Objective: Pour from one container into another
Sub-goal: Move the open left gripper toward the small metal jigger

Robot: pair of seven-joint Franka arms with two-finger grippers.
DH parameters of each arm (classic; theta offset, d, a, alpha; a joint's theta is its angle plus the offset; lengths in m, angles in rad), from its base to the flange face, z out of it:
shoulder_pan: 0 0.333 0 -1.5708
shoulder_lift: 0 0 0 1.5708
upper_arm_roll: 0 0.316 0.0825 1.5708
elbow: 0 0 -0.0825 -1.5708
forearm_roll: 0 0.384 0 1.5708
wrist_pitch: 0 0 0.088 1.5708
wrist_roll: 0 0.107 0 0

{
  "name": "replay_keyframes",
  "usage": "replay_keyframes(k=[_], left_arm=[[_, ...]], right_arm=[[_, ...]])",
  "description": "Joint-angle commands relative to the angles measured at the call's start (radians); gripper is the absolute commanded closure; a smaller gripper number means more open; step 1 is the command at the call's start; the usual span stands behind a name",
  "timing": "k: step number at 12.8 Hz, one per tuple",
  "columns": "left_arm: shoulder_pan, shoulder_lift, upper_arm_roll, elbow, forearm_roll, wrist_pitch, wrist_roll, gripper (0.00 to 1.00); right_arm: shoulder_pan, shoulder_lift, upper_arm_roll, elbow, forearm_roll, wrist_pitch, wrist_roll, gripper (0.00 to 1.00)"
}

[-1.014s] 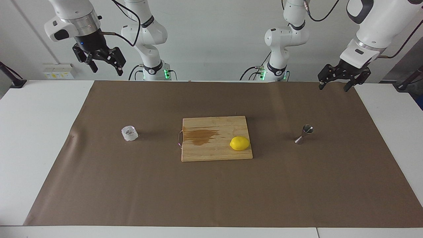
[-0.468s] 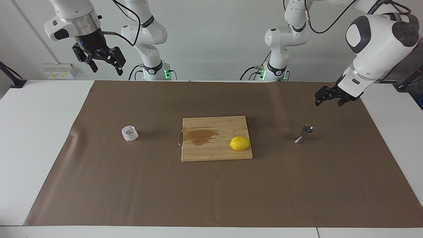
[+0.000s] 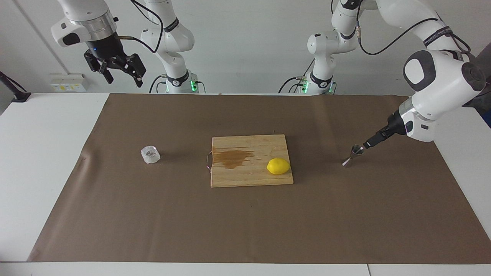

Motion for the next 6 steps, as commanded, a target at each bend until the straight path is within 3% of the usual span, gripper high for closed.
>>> replay_keyframes(k=[1,6], left_arm=[[0.053,-0.063,-0.002,-0.154,-0.169,0.086,-0.228,0.0],[0.152,-0.091,-0.002,-0.3,-0.377,0.121,-0.414,0.0]], right_arm=[[-0.007,-0.022,0.001,-0.025,0.026,-0.004,-0.023,0.0],[-0.007,-0.022,0.001,-0.025,0.028,-0.004,-0.023,0.0]])
